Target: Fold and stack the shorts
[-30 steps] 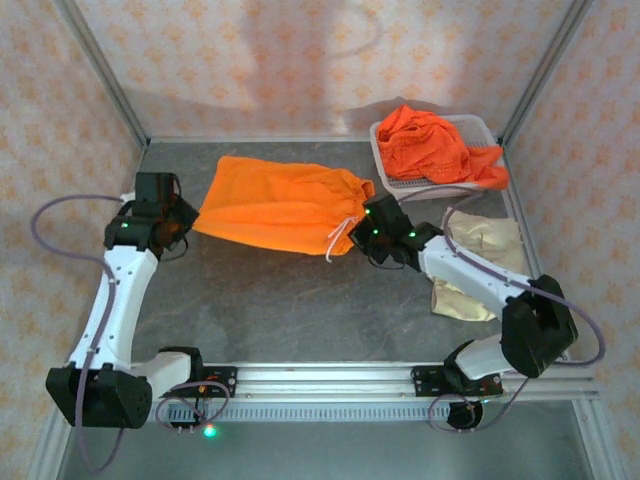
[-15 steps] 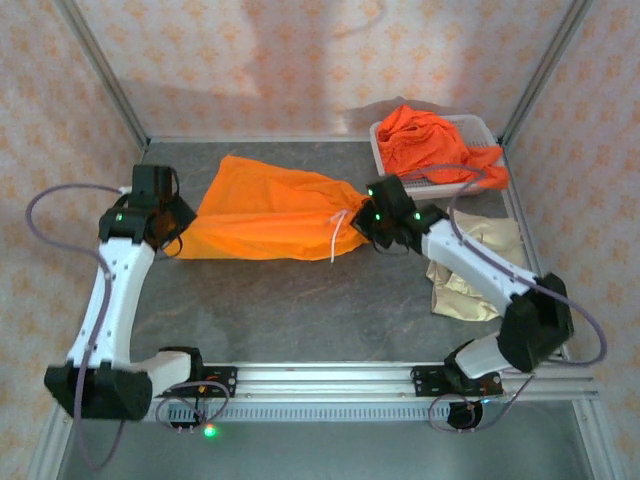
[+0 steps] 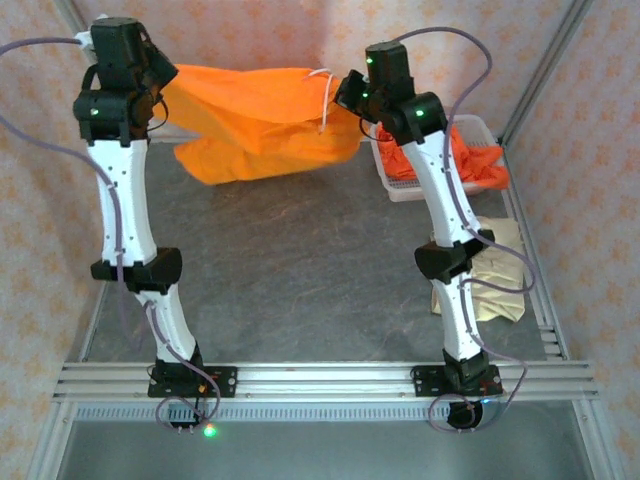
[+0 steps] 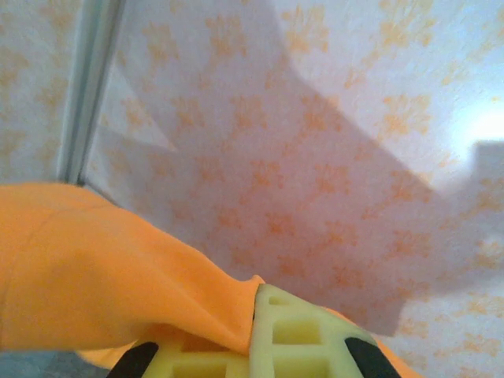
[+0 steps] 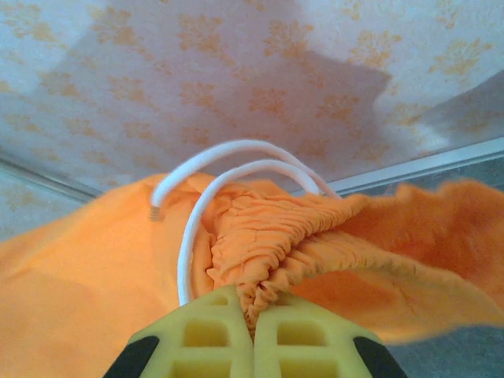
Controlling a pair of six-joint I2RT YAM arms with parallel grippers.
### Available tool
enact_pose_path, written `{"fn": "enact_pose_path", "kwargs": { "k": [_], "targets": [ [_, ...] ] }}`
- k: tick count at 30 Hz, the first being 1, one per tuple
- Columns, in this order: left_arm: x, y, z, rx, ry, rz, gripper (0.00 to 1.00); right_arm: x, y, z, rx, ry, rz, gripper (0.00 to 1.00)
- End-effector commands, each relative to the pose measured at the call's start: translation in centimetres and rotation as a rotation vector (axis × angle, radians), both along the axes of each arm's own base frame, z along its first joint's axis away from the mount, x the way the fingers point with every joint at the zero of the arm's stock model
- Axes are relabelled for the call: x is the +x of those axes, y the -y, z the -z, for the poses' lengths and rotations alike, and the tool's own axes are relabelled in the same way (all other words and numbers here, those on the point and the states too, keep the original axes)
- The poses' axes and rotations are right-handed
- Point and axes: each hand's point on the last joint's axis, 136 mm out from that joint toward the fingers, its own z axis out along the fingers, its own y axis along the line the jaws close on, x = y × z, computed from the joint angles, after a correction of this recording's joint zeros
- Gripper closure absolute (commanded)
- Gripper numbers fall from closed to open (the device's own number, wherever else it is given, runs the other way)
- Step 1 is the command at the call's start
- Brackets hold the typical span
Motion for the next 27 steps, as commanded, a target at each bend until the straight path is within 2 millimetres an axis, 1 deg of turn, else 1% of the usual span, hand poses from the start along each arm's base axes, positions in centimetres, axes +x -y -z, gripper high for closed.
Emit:
{"fn": "enact_pose_path", "kwargs": {
  "k": [1,2,3,4,5,8,10,12,14,17,19,20,22,25,27],
  "targets": [
    [-6.5,-1.3,-5.2,0.055,0.131,-0.077,1.00,-3.2,3.0,-3.4,-0.103,0.072,0.006,1.00],
    [-7.9,-1.4,-6.1,0.063,0.165,-0.083,1.00,-3.7,3.6,-3.0,-0.138,0.067,0.010,1.00],
    [-8.7,-1.5,-6.0,0.070,0.165,-0.090,1.00,-4.2,4.1,-2.7,-0.163,0.060,0.013,1.00],
    [-9.6,-1.6,-5.8,0.079,0.155,-0.101,1.00,-4.7,4.5,-1.9,-0.199,0.026,0.010,1.00],
    [-10.5,-1.8,-5.5,0.090,0.135,-0.109,1.00,-5.1,4.9,-0.9,-0.234,-0.010,0.007,1.00],
    [-12.0,-1.7,-3.7,0.127,0.045,-0.097,1.00,-6.3,6.3,2.0,-0.334,-0.111,0.014,1.00],
    [-12.5,-1.5,-1.5,0.133,-0.035,-0.083,1.00,-7.2,7.2,4.0,-0.407,-0.187,0.014,1.00],
    [-12.8,-1.5,1.2,0.142,-0.120,-0.083,1.00,-8.1,7.7,6.0,-0.462,-0.269,0.002,1.00],
    [-12.9,-1.5,4.0,0.156,-0.195,-0.083,1.00,-8.9,8.2,7.4,-0.503,-0.334,0.008,1.00],
    [-13.3,-1.4,7.6,0.164,-0.290,-0.075,1.00,-9.5,9.5,7.4,-0.592,-0.338,0.067,1.00],
    [-13.7,-1.2,9.3,0.164,-0.326,-0.066,1.00,-9.8,9.7,6.9,-0.629,-0.320,0.087,1.00],
    [-13.8,-1.1,9.9,0.162,-0.333,-0.061,1.00,-10.1,9.4,6.7,-0.635,-0.311,0.081,1.00],
    [-14.0,-0.8,10.7,0.163,-0.339,-0.046,1.00,-10.6,8.8,6.2,-0.645,-0.290,0.070,1.00],
    [-14.3,-0.7,11.1,0.179,-0.359,-0.034,1.00,-11.5,8.1,5.5,-0.676,-0.258,0.063,1.00],
    [-14.4,-0.6,11.3,0.185,-0.369,-0.029,1.00,-12.1,8.3,4.9,-0.711,-0.239,0.079,1.00]
  ]
}}
